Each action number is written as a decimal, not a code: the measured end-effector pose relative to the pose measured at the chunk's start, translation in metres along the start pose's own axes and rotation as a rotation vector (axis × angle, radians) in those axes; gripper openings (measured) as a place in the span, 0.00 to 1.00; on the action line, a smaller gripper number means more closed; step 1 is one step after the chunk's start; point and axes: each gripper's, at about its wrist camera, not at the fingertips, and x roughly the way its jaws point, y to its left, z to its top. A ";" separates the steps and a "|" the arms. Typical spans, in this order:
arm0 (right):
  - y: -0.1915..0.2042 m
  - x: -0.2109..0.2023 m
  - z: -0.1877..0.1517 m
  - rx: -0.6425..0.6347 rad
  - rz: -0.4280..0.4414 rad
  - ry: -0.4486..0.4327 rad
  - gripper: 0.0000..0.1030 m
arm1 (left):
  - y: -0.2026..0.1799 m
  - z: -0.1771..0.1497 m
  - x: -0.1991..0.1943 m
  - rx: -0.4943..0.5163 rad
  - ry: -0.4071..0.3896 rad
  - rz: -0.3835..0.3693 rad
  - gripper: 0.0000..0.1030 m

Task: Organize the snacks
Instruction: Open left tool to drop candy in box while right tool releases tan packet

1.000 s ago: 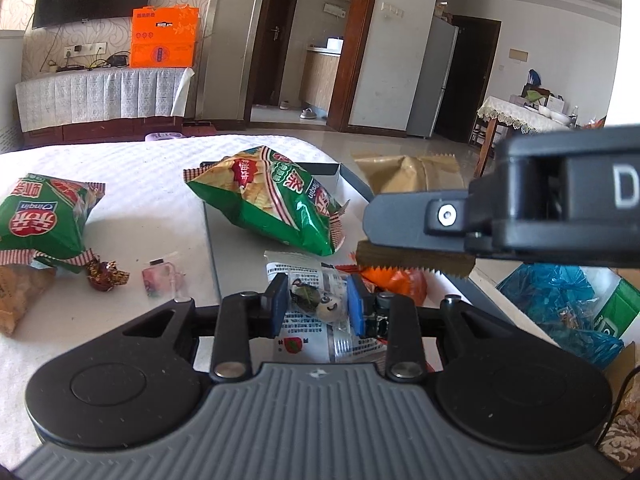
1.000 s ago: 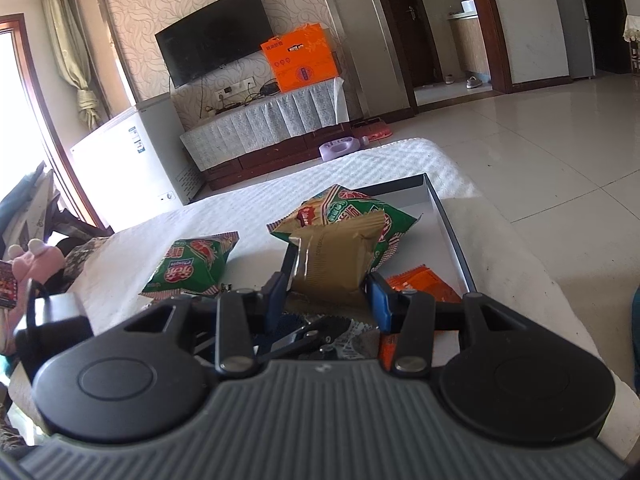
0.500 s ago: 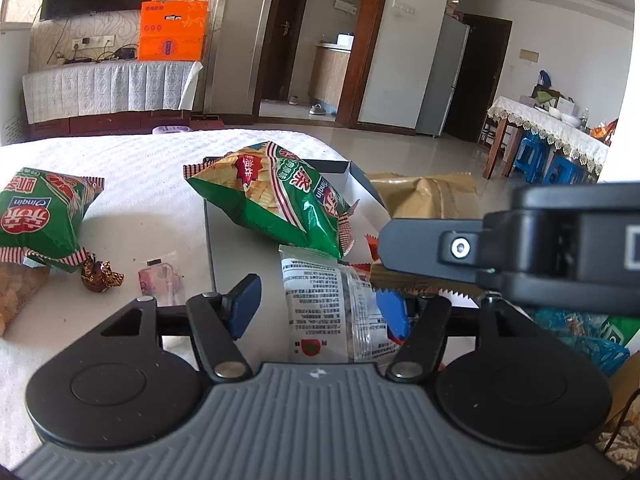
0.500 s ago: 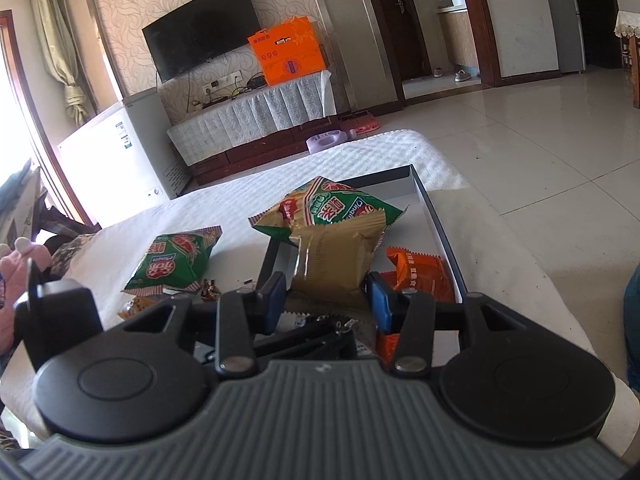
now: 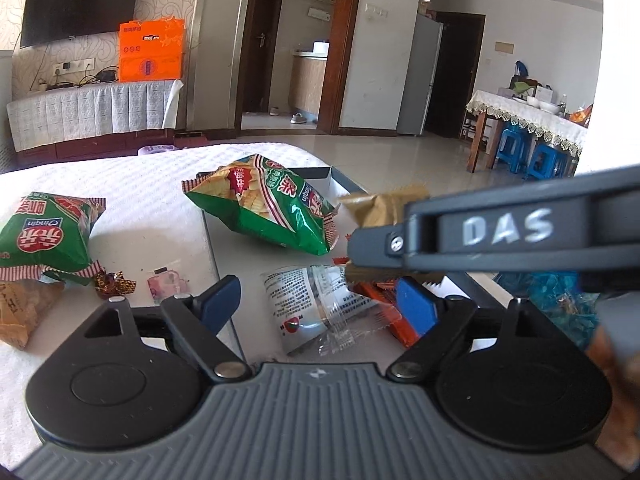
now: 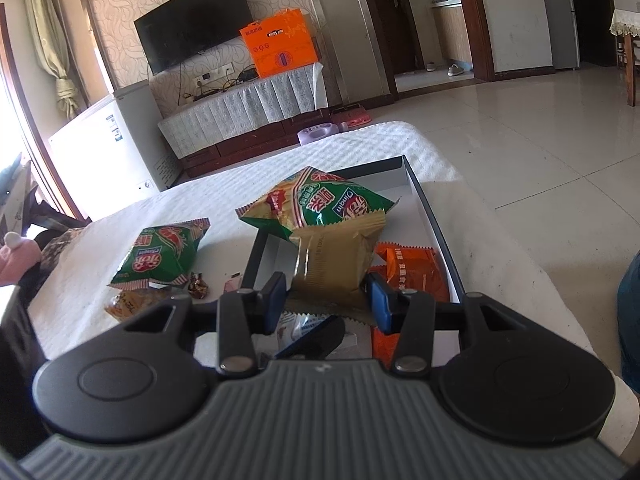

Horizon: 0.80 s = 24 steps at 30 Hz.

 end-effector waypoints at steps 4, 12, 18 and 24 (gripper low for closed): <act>0.003 0.008 -0.001 -0.017 -0.015 0.024 0.46 | 0.009 -0.002 -0.009 -0.039 0.008 0.000 0.88; 0.002 0.022 -0.001 -0.024 -0.052 0.039 0.46 | 0.032 -0.010 -0.022 -0.078 0.026 0.034 0.89; 0.014 0.026 0.000 -0.086 -0.078 0.017 0.46 | 0.039 -0.014 -0.030 -0.051 0.021 0.047 0.89; 0.015 0.030 0.000 -0.111 -0.116 0.038 0.46 | 0.041 -0.016 -0.032 -0.049 0.025 0.046 0.89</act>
